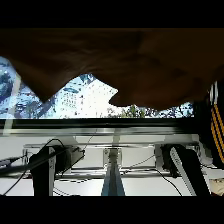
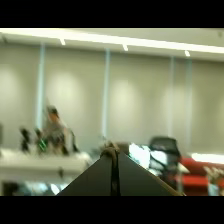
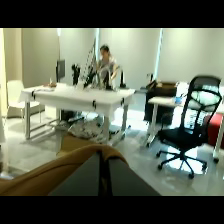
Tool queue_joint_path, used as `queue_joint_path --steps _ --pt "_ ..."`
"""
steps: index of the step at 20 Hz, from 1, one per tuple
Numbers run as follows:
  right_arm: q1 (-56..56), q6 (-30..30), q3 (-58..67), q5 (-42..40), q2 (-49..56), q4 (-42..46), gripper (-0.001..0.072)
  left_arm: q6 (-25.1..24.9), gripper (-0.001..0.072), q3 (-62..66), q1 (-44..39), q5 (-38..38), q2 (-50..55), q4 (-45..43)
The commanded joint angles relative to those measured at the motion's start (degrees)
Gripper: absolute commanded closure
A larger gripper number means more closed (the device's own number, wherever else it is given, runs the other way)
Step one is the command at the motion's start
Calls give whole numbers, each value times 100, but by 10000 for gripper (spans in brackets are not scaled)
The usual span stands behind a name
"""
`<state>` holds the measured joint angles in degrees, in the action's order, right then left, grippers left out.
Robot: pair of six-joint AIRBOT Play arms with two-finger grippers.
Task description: Fold the clothes and pants, and hang the long-sleeved shirts on hangers.
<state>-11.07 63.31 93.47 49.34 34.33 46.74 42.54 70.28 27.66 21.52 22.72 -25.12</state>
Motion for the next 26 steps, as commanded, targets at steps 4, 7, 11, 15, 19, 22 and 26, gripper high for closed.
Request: queue_joint_path --steps 4,7,11,15,19,22,26 --pt "4 111 50 -214 96 44 701 380 695 -92 7 20 -164 -407" --pt "4 538 44 581 981 42 700 855 696 -116 4 1659 780 -855" --pt "55 675 37 2197 2833 44 700 848 695 -116 -50 3497 2857 -1237" --pt "459 667 39 2321 4721 98 700 584 694 -116 -498 3407 4942 -1237" --pt "726 684 39 542 6192 516 700 459 694 -114 -940 1762 6371 -1213" --pt "713 1434 39 -560 6688 544 700 459 694 -114 -1147 741 6734 -1152" --pt "713 1556 52 -560 6730 970 700 459 694 -116 -1274 1158 6769 -1180"
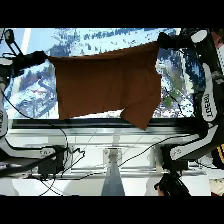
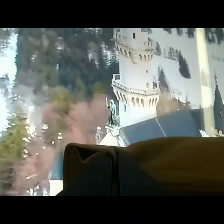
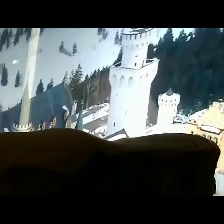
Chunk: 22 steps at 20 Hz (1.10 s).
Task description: Fold the clothes and pants, and hang the long-sleeved shirts on hangers.
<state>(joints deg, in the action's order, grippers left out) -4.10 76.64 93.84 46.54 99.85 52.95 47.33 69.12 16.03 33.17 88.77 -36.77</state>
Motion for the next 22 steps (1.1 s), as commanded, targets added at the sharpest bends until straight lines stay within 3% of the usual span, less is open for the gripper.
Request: queue_joint_path --steps 1,7,10,13,14,15,16,17,19,21,22 --pt "15 223 20 -7 170 581 700 -9 694 0 -103 280 155 -90" --pt "15 225 20 2188 175 2000 700 1346 695 0 48 2072 111 -1725" --pt "17 256 -142 2830 210 2181 700 1405 694 0 -22 2583 179 -2087" --pt "17 369 -426 2750 210 2232 692 1403 693 0 -111 2540 306 -2068" --pt "17 369 -457 2653 210 2251 564 1401 679 0 -144 2542 365 -2068" --pt "17 369 -455 2573 208 2277 334 1401 492 0 -160 2542 389 -2068" --pt "17 367 -444 2520 199 2345 219 1401 138 2 -166 2544 385 -2063" --pt "17 354 -444 2494 188 2538 222 1394 25 7 -162 2546 356 -2072" --pt "15 345 -439 2844 181 3257 267 1397 16 37 -85 2649 223 -2098" --pt "-46 306 -439 3506 181 3910 443 1399 17 94 52 2809 -66 -2269" --pt "-166 299 -439 3768 181 3950 443 1399 17 114 136 2861 -256 -2330"
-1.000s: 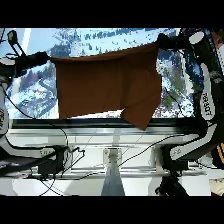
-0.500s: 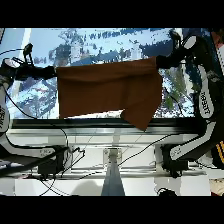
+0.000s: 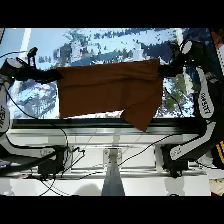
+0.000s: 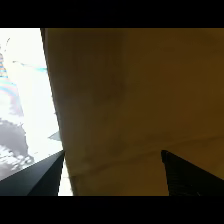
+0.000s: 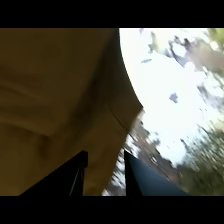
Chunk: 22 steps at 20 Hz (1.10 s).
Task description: Fold the clothes and pants, and hang the long-sleeved shirts on hangers.
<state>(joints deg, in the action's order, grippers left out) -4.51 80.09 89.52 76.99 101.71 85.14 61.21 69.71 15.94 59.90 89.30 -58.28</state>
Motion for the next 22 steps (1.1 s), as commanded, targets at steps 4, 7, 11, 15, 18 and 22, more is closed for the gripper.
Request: queue_joint_path --steps 4,7,11,15,18,22 --pt "-780 -7 -146 1770 -116 149 443 -13 18 55 570 271 -1351 -175" --pt "-1320 -15 -1021 1886 -704 -769 444 -7 19 55 1025 210 -2181 -175" --pt "-1620 -531 -2820 1556 -1620 -1840 442 197 19 52 1364 345 -2791 -173" --pt "-1580 -890 -4286 555 -1943 -2522 439 319 19 46 1381 1010 -2822 -173" --pt "-1580 -1259 -5007 -26 -1945 -3021 429 321 19 46 1384 1204 -2815 -175" --pt "-1578 -1716 -5523 -369 -1954 -3123 446 455 19 46 1388 1200 -2804 -177"
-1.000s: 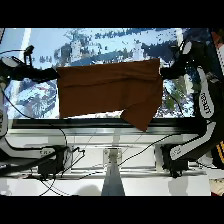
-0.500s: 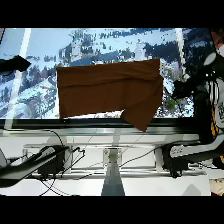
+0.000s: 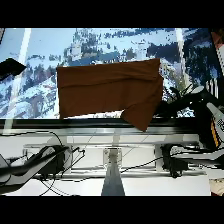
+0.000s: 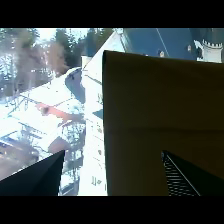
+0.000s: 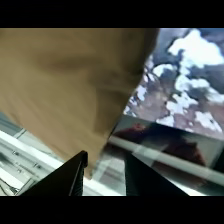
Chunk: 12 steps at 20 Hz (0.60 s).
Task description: Fold the clothes and pants, and hang the long-sleeved shirts on hangers.
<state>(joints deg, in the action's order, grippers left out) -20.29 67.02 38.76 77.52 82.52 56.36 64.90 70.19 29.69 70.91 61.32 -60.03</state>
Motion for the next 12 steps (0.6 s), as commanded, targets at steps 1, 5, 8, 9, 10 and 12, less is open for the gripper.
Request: queue_joint_path --steps 1,5,8,9,10,12 --pt "0 -496 -511 -525 -44 -297 445 101 19 -2 17 98 4 -4" --pt "-2 -741 -608 -1047 -46 -726 446 387 19 -2 81 96 4 -348" --pt "0 -1318 -608 -1056 -66 -1473 622 868 20 -46 122 101 4 -1401" --pt "0 -1445 -608 -1062 -120 -1602 686 1095 37 -105 127 118 4 -1731" --pt "0 -1530 -608 -1060 -219 -1661 699 1252 123 -179 138 188 4 -2011" --pt "0 -1558 -608 -1071 -492 -1670 699 1294 282 -479 153 376 4 -2295"
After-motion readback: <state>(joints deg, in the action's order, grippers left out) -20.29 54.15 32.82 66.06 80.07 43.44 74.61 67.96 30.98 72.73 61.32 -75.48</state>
